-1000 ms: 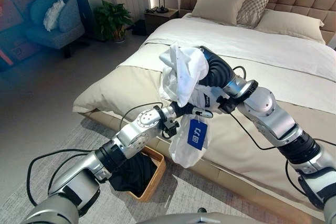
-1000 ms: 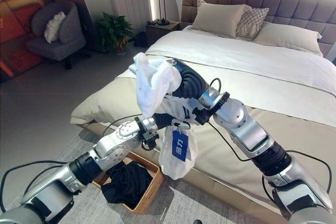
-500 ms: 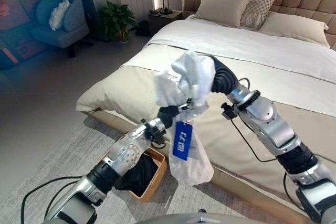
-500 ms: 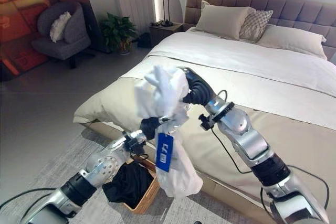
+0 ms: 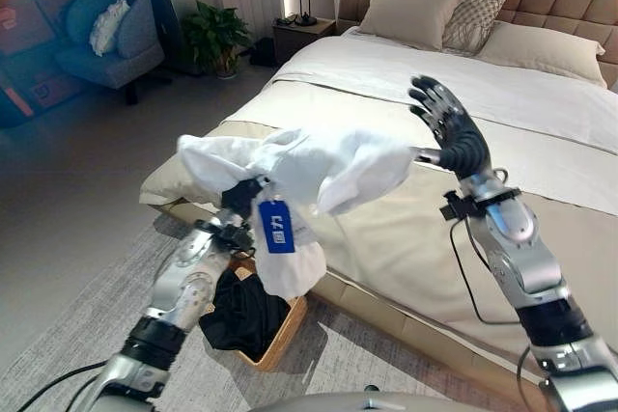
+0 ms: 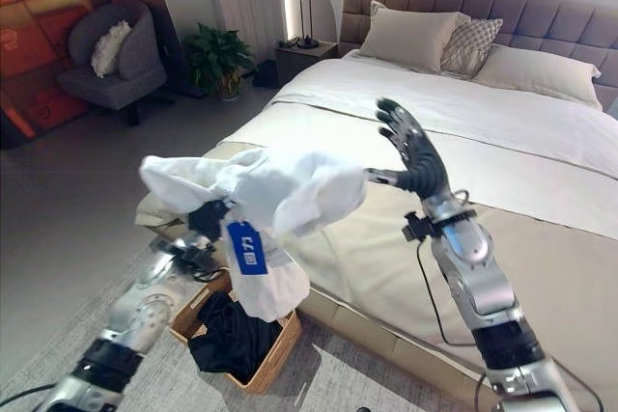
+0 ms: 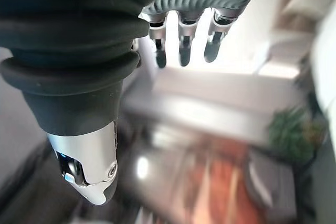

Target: Pick up clothes into the bucket

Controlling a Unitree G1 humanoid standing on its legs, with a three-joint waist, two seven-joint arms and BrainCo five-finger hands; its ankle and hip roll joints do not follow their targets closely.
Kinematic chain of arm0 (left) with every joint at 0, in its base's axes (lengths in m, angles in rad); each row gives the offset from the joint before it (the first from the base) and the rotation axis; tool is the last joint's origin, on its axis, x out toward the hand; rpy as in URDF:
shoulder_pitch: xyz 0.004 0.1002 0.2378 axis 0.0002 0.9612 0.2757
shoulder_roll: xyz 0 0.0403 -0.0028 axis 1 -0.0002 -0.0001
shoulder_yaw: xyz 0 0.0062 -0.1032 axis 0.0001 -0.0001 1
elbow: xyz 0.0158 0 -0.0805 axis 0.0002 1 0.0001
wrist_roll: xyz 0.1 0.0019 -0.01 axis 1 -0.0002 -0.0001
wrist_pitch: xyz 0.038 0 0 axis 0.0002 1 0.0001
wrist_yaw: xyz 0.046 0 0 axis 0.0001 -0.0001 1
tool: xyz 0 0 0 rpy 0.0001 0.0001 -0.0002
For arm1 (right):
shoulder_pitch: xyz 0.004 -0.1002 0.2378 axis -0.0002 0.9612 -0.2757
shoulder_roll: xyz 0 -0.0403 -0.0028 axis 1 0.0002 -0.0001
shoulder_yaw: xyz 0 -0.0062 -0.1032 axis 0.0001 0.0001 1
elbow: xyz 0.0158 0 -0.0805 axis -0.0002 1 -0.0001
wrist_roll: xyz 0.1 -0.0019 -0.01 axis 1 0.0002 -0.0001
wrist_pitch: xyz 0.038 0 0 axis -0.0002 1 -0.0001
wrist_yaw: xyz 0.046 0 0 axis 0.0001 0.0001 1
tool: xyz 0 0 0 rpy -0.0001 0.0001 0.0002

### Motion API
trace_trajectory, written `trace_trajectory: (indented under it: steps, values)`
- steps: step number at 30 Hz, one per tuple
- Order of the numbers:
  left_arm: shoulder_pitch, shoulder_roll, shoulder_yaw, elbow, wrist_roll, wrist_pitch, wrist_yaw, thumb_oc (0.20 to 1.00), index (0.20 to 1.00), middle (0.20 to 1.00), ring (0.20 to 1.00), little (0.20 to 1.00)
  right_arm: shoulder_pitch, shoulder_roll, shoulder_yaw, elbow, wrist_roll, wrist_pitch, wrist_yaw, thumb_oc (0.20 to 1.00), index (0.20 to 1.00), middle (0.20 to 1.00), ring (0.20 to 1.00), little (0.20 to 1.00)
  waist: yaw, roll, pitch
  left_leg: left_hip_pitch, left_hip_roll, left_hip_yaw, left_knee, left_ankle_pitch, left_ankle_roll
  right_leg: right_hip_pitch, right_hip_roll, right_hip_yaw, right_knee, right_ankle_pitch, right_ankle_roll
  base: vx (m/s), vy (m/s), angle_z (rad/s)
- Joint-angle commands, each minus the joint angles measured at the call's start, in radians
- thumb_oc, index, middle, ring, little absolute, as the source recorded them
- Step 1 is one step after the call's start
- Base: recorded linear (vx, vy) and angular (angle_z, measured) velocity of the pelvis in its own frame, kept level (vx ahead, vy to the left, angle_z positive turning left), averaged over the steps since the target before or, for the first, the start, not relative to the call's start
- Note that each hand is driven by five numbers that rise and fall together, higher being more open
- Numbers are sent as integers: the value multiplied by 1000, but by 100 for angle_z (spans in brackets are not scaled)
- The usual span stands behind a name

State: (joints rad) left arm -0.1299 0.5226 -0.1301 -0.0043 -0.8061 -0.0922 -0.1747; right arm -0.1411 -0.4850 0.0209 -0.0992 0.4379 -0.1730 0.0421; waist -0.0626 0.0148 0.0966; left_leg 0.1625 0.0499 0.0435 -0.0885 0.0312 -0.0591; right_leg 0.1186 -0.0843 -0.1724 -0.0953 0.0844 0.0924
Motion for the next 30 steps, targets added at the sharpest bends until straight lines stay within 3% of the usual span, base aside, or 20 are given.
trace_trajectory:
  steps: [1, 3, 4, 5, 7, 14, 19, 25, 26, 30]
  values:
    - [-38, 96, 123, -30, 208, -140, 75, 200, 200, 200, 200, 200, 31, 23, -70, 33, 55, -57, -2, 1000, 1000, 1000, 1000, 1000, 1, -44, -8, 10, -42, -22, 13, -67, 2, 50, -45, -9, 16, -81, 56, 0, 0, 0]
    - [-25, 109, 167, -37, 253, -153, 98, 200, 200, 200, 200, 200, 71, 36, -88, 55, 51, -56, -2, 1000, 1000, 1000, 1000, 1000, -1, -43, -5, 10, -42, -21, 13, -68, 1, 49, -44, -8, 17, -83, 55, 0, 0, 0]
    - [6, 127, 253, -39, 312, -181, 134, 200, 200, 200, 200, 200, 159, 62, -115, 134, 40, -51, 8, 1000, 1000, 1000, 1000, 1000, -5, -40, 2, 9, -43, -20, 14, -69, 1, 45, -42, -5, 20, -83, 53, 32, 7, 0]
    - [7, 127, 253, -39, 312, -181, 134, 200, 200, 200, 200, 200, 159, 62, -115, 134, 40, -51, 8, 1000, 1000, 1000, 1000, 1000, -5, -40, 2, 9, -43, -21, 14, -70, 1, 45, -42, -6, 20, -83, 53, 0, 0, 0]
    - [29, 163, 365, -47, 406, -219, 203, 200, 200, 200, 200, 200, 268, 91, -122, 284, -31, -38, 10, 1000, 1000, 1000, 1000, 1000, -10, -41, 13, 4, -41, -21, 19, -71, -1, 37, -43, -4, 29, -85, 53, 0, 0, 0]
    - [81, 191, 499, -61, 570, -271, 339, 200, 200, 200, 200, 200, 339, 121, -63, 646, -171, -17, -2, 1000, 1000, 1000, 1000, 1000, -15, -44, 45, -27, -37, -21, 39, -72, -6, 4, -44, -3, 51, -88, 55, -22, 3, 0]
    - [78, 195, 495, -14, 570, -277, 374, 200, 200, 200, 200, 200, 317, 114, -4, 890, -257, -16, -25, 1000, 1000, 1000, 1000, 1000, -10, -42, 97, -82, -43, -30, 85, -75, -5, -47, -52, 1, 97, -92, 54, -77, 21, -2]
    - [28, 208, 444, 53, 590, -276, 424, 200, 200, 200, 200, 200, 251, 73, 35, 995, -303, -13, -58, 1000, 1000, 1000, 1000, 1000, -12, -42, 185, -219, -63, -37, 224, -97, -1, -170, -71, 18, 204, -101, 47, -175, 41, 6]
    - [8, 222, 423, 94, 600, -274, 452, 200, 200, 200, 200, 200, 228, 44, 51, 998, -320, -17, -70, 1000, 1000, 1000, 1000, 1000, -16, -46, 234, -306, -73, -36, 326, -122, 8, -251, -81, 39, 290, -114, 41, -215, 67, 5]
    - [-23, 241, 397, 142, 600, -274, 496, 200, 200, 200, 200, 200, 202, 16, 68, 977, -315, -32, -89, 1000, 1000, 1000, 1000, 1000, -22, -55, 293, -441, -60, -29, 484, -168, 23, -396, -98, 75, 442, -152, 29, -160, 60, -1]
